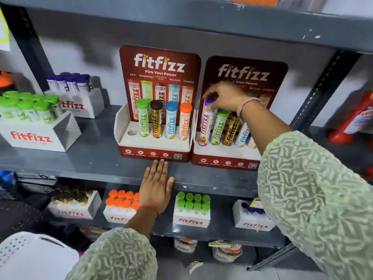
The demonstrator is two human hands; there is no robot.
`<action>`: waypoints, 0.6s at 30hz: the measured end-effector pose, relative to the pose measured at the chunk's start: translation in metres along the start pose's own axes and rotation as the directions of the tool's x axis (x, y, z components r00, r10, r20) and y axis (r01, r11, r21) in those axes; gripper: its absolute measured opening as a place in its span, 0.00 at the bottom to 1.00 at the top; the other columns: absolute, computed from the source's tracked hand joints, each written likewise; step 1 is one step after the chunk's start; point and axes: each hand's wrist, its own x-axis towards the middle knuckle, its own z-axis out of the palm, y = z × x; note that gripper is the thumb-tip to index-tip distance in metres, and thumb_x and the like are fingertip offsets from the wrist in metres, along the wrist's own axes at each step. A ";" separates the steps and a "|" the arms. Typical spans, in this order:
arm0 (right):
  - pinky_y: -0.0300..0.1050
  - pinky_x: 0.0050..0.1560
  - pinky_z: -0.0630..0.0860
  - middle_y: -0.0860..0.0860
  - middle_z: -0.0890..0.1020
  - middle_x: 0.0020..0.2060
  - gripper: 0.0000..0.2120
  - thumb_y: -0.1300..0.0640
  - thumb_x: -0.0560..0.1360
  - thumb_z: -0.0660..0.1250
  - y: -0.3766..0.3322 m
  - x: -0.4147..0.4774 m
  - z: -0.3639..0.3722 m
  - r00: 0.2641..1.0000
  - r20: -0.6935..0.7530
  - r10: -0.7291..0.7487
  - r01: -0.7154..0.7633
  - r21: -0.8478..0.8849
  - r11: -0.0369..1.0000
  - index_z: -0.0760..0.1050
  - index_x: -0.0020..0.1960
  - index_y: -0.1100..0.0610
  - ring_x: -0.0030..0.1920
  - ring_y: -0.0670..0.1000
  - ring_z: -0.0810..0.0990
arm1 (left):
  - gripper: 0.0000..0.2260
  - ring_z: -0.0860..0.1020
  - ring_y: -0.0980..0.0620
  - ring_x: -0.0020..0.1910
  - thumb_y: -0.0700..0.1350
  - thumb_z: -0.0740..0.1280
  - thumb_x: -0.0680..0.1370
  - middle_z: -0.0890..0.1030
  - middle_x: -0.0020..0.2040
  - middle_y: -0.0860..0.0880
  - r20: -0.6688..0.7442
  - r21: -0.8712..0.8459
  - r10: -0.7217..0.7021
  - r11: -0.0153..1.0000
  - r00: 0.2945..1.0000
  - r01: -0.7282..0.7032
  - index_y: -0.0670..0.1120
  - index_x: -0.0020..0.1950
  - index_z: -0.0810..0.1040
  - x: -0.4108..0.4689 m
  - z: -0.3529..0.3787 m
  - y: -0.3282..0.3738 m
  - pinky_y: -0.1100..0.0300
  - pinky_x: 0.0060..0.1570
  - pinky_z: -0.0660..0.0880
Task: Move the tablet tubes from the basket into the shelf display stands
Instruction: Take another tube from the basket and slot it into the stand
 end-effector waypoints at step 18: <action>0.40 0.55 0.70 0.58 0.77 0.57 0.16 0.72 0.68 0.66 -0.004 -0.008 0.016 0.991 0.025 -0.131 0.132 -0.061 0.989 0.78 0.53 0.61 0.57 0.55 0.75 | 0.41 0.46 0.51 0.70 0.64 0.25 0.72 0.57 0.73 0.43 0.060 -0.010 -0.018 1.000 0.998 0.018 0.39 0.72 0.53 -0.001 -0.003 0.000 0.54 0.69 0.42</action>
